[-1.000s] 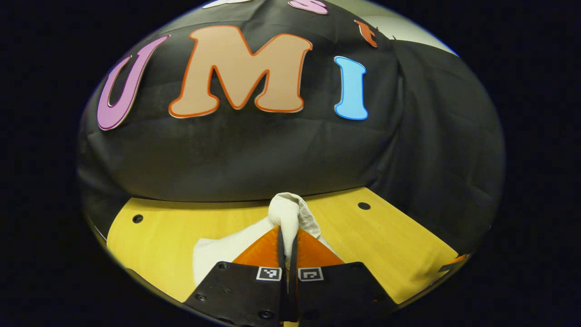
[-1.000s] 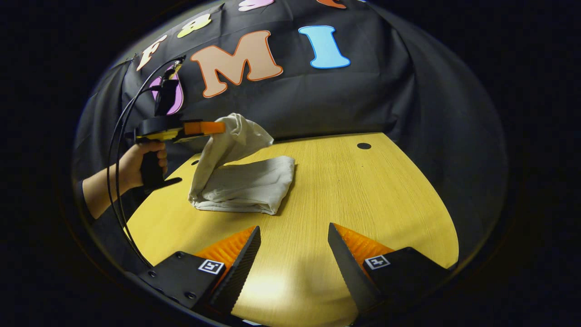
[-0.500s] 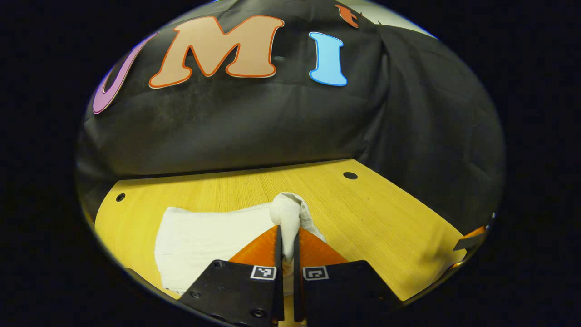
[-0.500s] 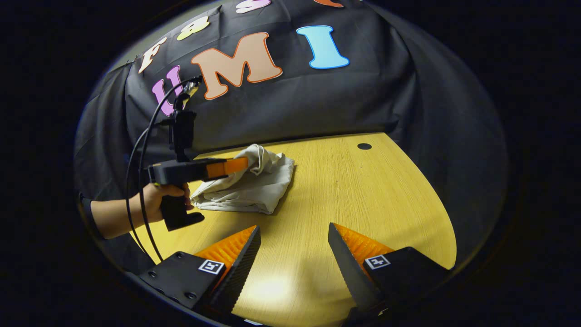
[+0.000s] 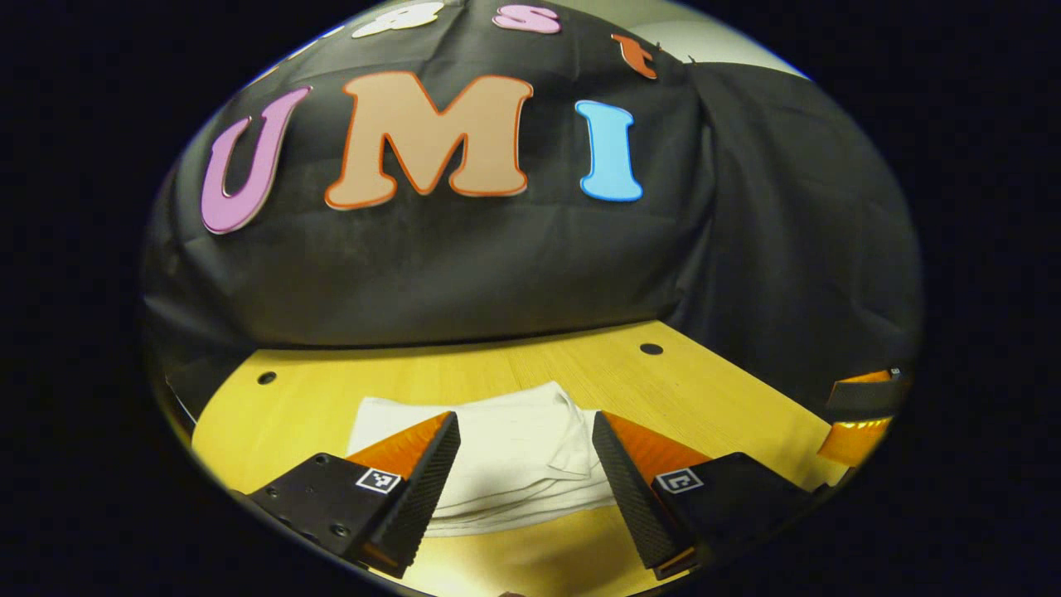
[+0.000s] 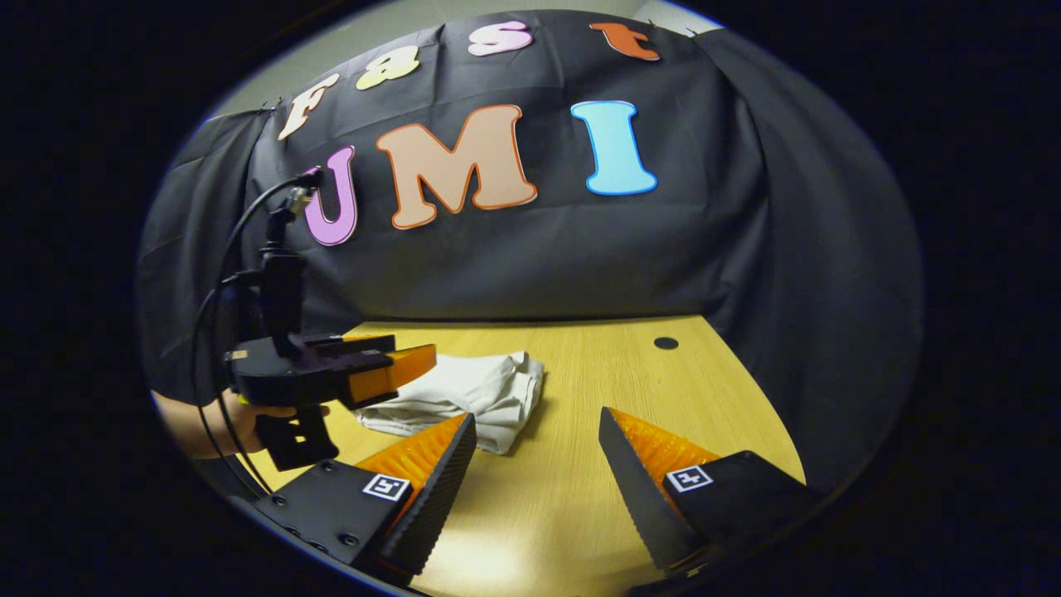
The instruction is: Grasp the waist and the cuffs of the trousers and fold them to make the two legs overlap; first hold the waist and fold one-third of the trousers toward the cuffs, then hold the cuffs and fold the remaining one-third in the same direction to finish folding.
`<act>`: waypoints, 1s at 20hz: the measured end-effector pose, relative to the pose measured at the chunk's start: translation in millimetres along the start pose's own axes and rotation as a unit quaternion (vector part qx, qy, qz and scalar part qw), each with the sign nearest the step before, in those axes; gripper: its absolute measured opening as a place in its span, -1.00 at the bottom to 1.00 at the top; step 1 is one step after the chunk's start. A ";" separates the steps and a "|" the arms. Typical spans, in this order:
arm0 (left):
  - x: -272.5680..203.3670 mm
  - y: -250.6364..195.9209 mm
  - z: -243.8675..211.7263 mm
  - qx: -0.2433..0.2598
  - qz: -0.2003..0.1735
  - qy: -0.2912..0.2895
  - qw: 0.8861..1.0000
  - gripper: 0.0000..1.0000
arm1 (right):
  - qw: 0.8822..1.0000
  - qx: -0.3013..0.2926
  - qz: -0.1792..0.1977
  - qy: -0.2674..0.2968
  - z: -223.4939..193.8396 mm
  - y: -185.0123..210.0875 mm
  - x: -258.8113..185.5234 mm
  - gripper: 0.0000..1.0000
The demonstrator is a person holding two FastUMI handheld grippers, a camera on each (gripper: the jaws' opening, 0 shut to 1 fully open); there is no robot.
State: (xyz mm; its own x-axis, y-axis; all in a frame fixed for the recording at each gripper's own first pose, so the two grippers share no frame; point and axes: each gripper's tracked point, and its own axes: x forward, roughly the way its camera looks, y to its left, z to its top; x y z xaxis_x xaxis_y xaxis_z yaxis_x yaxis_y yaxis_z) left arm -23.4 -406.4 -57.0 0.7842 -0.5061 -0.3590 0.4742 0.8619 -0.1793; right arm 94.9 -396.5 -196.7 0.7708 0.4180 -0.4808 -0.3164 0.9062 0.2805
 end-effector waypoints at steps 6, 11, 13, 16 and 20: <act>-82.6 69.9 51.2 0.019 0.077 -0.064 0.995 0.89 | 0.997 -0.011 -0.003 -0.075 56.2 38.2 -3.0 0.92; -135.8 113.8 73.1 0.046 0.131 -0.106 0.985 0.88 | 0.992 -0.020 -0.012 -0.121 86.1 69.3 -15.6 0.92; -153.6 127.9 75.1 0.044 0.139 -0.115 0.983 0.88 | 0.991 -0.021 -0.018 -0.132 91.9 78.8 -22.1 0.92; -175.9 145.6 73.1 0.030 0.150 -0.119 0.981 0.92 | 0.990 -0.027 -0.022 -0.139 94.4 93.2 -30.3 0.92; -198.9 166.4 74.6 0.022 0.163 -0.128 0.978 0.92 | 0.988 -0.029 -0.027 -0.147 100.8 108.4 -39.7 0.92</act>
State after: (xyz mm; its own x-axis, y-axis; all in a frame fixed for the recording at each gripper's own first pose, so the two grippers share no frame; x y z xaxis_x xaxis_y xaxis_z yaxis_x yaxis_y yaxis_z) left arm -70.6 -164.5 53.0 0.9683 -0.2007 -0.1489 0.1950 0.9794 -0.0520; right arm 85.8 -321.3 -63.5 0.9118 0.3403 -0.2298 -0.2952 0.9323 0.2090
